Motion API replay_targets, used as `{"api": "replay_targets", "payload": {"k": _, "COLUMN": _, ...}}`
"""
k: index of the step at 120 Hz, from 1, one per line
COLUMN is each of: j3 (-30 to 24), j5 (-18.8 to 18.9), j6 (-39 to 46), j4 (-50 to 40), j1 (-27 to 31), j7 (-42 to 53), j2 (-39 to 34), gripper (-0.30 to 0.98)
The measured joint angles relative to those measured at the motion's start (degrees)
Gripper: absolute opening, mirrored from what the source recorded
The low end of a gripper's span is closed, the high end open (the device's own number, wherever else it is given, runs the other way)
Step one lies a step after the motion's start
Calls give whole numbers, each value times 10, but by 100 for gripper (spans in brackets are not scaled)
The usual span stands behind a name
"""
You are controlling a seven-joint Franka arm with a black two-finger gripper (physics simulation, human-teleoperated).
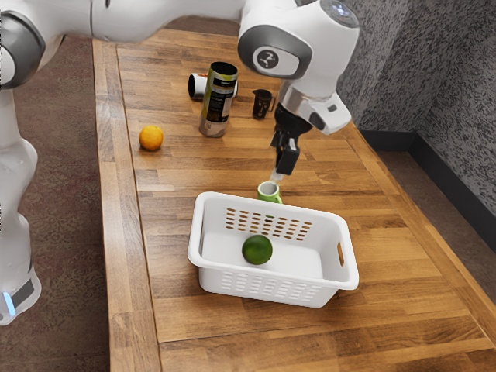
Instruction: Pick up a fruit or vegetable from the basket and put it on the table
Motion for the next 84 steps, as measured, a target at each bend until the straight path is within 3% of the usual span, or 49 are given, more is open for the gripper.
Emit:
{"api": "replay_targets", "payload": {"k": 22, "j3": -18, "j5": -7, "j6": 23, "j4": -14, "j1": 51, "j7": -28, "j2": -4, "gripper": 69}}
{"api": "replay_targets", "payload": {"k": 56, "j3": -22, "j5": -10, "j6": 34, "j4": -14, "j1": 16, "j7": -88, "j2": -3, "gripper": 69}}
{"api": "replay_targets", "payload": {"k": 84, "j3": -20, "j5": -85, "j6": 35, "j4": -43, "j1": 8, "j7": -224, "j2": -6, "gripper": 69}}
